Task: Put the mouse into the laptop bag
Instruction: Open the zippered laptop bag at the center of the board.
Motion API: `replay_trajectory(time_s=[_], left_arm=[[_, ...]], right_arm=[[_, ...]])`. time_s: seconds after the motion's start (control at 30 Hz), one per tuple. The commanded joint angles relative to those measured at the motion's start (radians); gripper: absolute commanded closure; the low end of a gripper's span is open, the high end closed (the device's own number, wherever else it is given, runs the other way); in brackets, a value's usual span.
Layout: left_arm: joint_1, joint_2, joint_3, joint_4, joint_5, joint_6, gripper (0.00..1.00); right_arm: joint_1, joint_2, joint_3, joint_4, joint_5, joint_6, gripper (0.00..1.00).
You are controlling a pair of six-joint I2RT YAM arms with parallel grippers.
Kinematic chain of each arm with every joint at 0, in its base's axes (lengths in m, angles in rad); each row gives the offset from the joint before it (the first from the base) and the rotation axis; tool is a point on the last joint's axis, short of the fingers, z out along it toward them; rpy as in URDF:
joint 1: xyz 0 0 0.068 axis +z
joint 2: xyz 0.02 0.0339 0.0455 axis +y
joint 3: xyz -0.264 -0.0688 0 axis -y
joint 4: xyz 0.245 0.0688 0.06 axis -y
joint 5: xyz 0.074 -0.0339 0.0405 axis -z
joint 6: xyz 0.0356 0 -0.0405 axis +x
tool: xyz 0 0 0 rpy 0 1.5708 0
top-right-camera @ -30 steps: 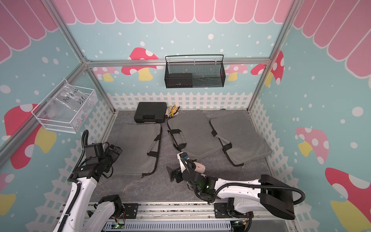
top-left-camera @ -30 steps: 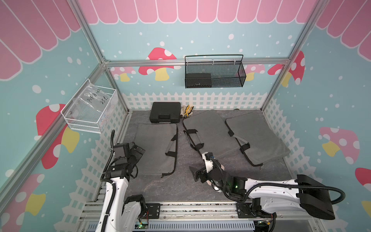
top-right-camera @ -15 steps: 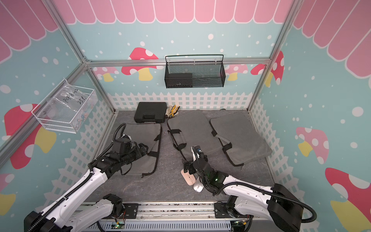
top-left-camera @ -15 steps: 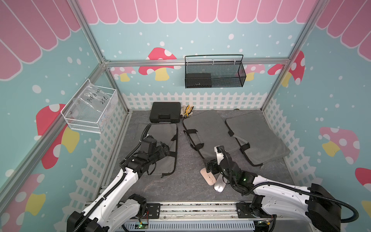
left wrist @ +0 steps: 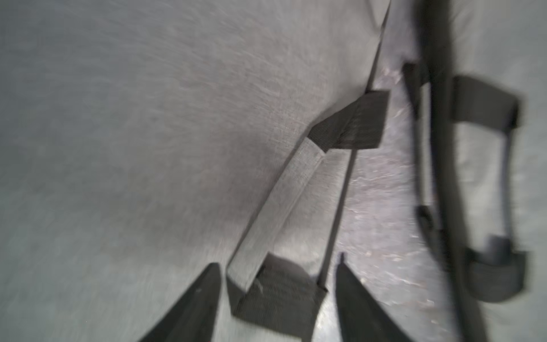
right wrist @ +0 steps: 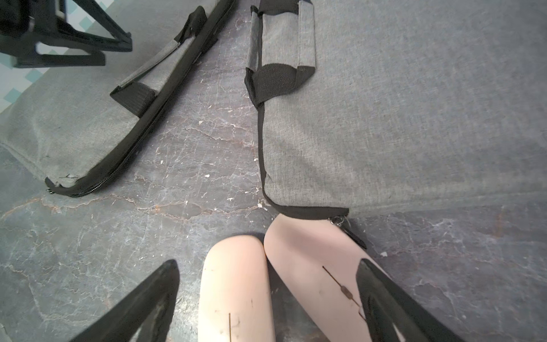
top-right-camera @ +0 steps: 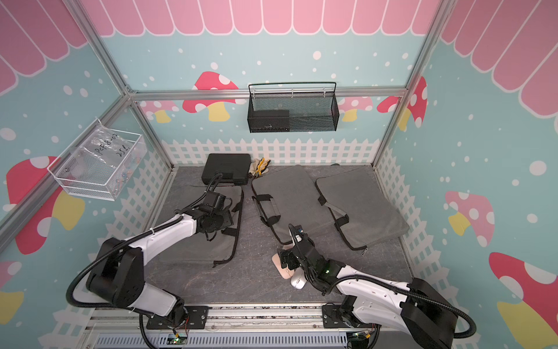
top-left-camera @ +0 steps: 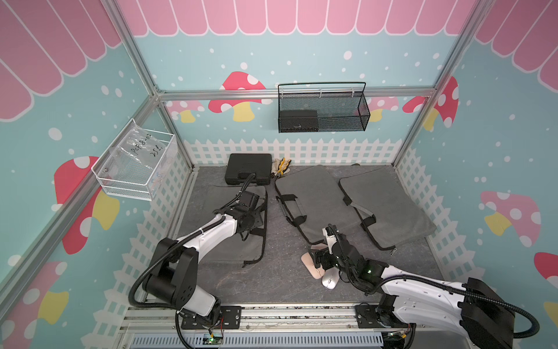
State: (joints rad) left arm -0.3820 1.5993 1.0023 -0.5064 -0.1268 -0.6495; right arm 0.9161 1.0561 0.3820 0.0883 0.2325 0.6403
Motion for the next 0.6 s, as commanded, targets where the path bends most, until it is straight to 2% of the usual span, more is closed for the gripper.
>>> replay_trajectory(time_s=[0.0,0.23,0.43,0.57], left_arm=[[-0.015,0.09,0.062,-0.041,-0.015,0.03,0.49],[-0.018,0.171,0.126,-0.082,-0.031,0.028,0.47],[-0.02,0.171,0.135,-0.114,-0.11,0.018,0.29],[-0.017,0.186,0.165,-0.153,-0.172,0.016,0.26]], right_arm=[[-0.004,0.039,0.055,-0.056,-0.045,-0.014,0.06],[-0.003,0.067,0.051,-0.121,-0.126,-0.006,0.06],[-0.001,0.015,0.017,-0.144,-0.144,0.018,0.05],[0.002,0.024,0.009,-0.124,-0.175,0.032,0.05]])
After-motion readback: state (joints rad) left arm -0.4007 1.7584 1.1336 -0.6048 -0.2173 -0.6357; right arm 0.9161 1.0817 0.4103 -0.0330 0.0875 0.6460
